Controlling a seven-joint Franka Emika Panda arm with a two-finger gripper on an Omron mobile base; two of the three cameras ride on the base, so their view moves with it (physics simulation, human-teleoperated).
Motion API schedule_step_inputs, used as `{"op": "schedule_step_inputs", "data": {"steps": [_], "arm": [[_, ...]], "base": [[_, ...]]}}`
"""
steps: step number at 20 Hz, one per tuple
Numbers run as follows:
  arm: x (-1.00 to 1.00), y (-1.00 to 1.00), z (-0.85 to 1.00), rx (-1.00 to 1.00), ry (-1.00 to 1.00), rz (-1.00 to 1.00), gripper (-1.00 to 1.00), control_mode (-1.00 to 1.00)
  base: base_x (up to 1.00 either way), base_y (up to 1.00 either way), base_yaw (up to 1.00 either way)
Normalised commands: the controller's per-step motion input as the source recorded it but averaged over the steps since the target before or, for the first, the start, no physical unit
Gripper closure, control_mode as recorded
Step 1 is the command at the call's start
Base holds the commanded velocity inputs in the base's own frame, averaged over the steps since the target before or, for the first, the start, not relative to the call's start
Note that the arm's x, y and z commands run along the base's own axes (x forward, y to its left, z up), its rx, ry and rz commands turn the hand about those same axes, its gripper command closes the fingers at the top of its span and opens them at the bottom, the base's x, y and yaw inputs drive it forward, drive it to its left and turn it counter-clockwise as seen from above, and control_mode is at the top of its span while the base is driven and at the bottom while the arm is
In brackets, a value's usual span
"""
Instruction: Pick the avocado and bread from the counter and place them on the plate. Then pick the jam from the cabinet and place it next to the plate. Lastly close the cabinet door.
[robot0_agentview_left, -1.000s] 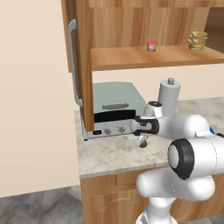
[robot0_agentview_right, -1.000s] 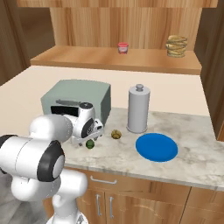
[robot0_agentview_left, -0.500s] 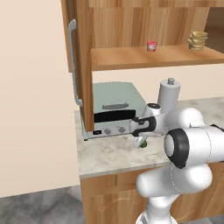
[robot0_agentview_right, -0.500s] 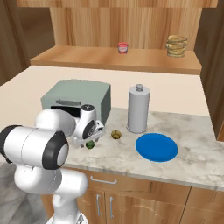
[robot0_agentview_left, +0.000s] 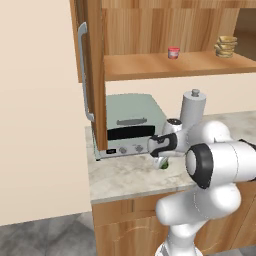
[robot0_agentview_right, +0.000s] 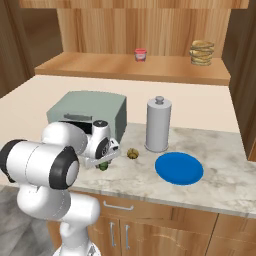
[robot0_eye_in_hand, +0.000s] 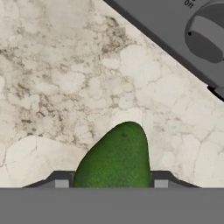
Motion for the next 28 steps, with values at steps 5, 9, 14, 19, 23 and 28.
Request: {"op": "schedule_step_inputs", "data": {"steps": [5, 9, 14, 19, 23, 28], "arm": [[-0.13, -0.22, 0.16, -0.04, 0.03, -0.05, 1.0, -1.0], [-0.2, -0.33, 0.19, -0.01, 0.03, -0.08, 1.0, -1.0], [-0.27, -0.41, 0.23, 0.0, 0.0, -0.12, 1.0, -1.0], [-0.25, -0.44, 0.23, -0.03, -0.02, -0.17, 1.0, -1.0], [-0.25, -0.47, 0.16, -0.1, -0.09, -0.2, 1.0, -1.0], [-0.12, -0.52, 0.09, -0.11, -0.02, -0.21, 1.0, -1.0]], "base": [[0.0, 0.0, 0.0], [0.0, 0.0, 0.0], [0.0, 0.0, 0.0], [0.0, 0.0, 0.0], [0.0, 0.0, 0.0], [0.0, 0.0, 0.0]]}}
